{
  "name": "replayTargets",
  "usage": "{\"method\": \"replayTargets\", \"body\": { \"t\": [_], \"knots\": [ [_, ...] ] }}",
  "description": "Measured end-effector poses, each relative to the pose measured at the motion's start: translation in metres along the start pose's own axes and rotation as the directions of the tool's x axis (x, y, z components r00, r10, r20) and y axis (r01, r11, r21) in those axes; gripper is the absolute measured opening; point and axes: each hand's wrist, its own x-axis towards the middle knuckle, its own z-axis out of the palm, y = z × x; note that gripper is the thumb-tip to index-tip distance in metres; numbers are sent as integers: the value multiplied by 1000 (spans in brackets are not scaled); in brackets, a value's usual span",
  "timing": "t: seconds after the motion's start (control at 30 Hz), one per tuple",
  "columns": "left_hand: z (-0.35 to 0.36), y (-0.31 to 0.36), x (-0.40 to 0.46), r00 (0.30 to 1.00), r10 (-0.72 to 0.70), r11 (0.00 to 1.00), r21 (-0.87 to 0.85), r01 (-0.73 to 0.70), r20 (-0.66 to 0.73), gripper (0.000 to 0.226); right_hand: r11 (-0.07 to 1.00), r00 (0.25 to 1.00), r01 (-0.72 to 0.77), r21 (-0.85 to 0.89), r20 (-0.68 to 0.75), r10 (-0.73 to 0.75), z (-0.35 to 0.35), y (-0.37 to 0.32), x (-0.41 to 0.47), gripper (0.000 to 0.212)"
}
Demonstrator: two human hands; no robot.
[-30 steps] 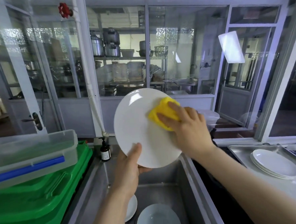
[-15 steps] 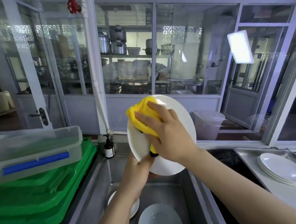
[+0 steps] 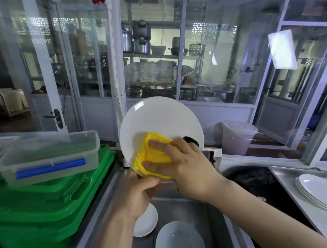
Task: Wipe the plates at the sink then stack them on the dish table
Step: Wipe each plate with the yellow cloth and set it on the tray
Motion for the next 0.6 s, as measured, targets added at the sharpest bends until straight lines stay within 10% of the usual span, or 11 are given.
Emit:
{"method": "replayTargets", "body": {
  "t": [0.6],
  "knots": [
    [26,-6,-2,964,7,990,-133,-43,-266,55,987,987,-154,40,-39,156,18,-3,-19,67]
  ]
}}
